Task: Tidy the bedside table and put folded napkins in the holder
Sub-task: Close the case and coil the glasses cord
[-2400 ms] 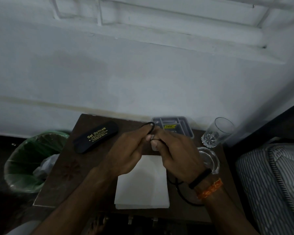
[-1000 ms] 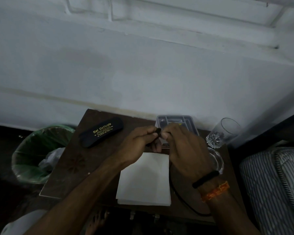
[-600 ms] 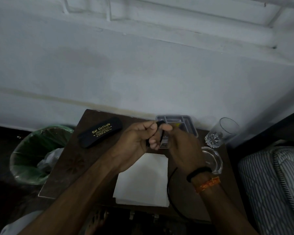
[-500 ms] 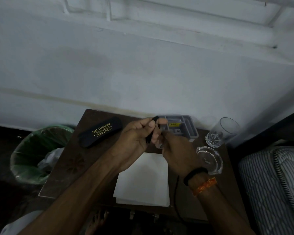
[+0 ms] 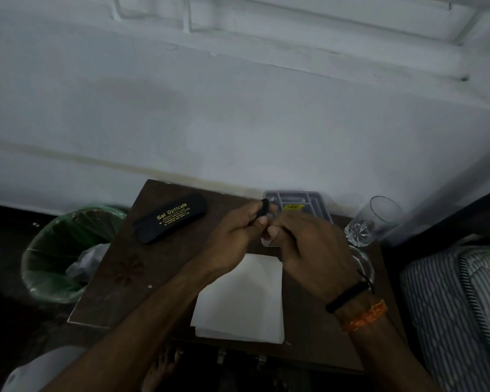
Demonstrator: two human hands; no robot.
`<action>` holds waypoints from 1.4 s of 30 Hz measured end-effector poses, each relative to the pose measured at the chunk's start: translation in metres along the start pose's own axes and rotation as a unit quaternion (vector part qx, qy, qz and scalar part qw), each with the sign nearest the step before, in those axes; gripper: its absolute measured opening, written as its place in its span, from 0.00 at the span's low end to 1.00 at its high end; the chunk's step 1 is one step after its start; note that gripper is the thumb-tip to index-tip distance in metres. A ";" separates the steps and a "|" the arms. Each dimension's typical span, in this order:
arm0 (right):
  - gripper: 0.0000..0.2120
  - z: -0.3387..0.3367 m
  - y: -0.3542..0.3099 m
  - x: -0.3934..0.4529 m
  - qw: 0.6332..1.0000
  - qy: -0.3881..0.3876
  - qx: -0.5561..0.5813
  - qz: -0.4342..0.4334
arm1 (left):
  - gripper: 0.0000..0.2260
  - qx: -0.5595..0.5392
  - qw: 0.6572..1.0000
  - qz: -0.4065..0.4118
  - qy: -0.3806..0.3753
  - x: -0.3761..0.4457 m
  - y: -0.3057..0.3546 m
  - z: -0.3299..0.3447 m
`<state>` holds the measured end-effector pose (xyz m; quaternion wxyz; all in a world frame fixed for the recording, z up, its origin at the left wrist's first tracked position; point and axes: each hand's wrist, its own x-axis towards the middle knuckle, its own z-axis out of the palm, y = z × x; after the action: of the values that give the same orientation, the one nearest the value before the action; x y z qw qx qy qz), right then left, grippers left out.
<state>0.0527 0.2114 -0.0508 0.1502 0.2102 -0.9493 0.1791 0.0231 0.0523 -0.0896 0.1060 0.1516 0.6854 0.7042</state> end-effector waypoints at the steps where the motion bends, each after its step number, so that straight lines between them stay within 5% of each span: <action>1: 0.10 -0.003 0.002 0.000 1.000 0.019 0.002 -0.003 | 0.12 -0.002 1.000 0.000 -0.011 0.000 0.002 0.000; 6: 0.11 -0.004 0.018 0.000 0.996 0.088 0.002 0.011 | 0.14 0.013 0.996 -0.021 -0.091 -0.003 0.009 0.001; 11: 0.14 0.001 0.031 0.002 0.993 0.100 0.039 0.050 | 0.13 -0.135 0.984 -0.047 -0.104 -0.005 0.015 -0.003; 18: 0.09 0.024 0.023 -0.003 0.987 -0.099 0.057 0.116 | 0.16 -0.284 0.957 -0.029 -0.058 -0.001 0.016 -0.002; 23: 0.09 0.023 0.011 -0.003 0.985 -0.151 0.023 0.079 | 0.16 -0.290 0.956 -0.036 0.009 0.003 0.012 -0.003; 27: 0.13 0.015 0.000 -0.002 0.998 -0.055 0.012 0.023 | 0.16 -0.170 0.983 -0.033 0.057 0.004 0.007 -0.004; 32: 0.10 0.005 -0.002 0.002 0.995 0.098 -0.006 -0.015 | 0.14 -0.077 0.996 -0.032 0.012 -0.001 0.011 0.003; 42: 0.13 -0.001 0.026 0.001 0.986 0.160 -0.009 -0.045 | 0.17 0.006 0.987 -0.043 -0.158 -0.006 0.016 -0.003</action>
<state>0.0400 0.2337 -0.0563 0.3103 0.2202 -0.9040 0.1950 0.0290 0.0469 -0.0737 0.2423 0.2317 0.6700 0.6623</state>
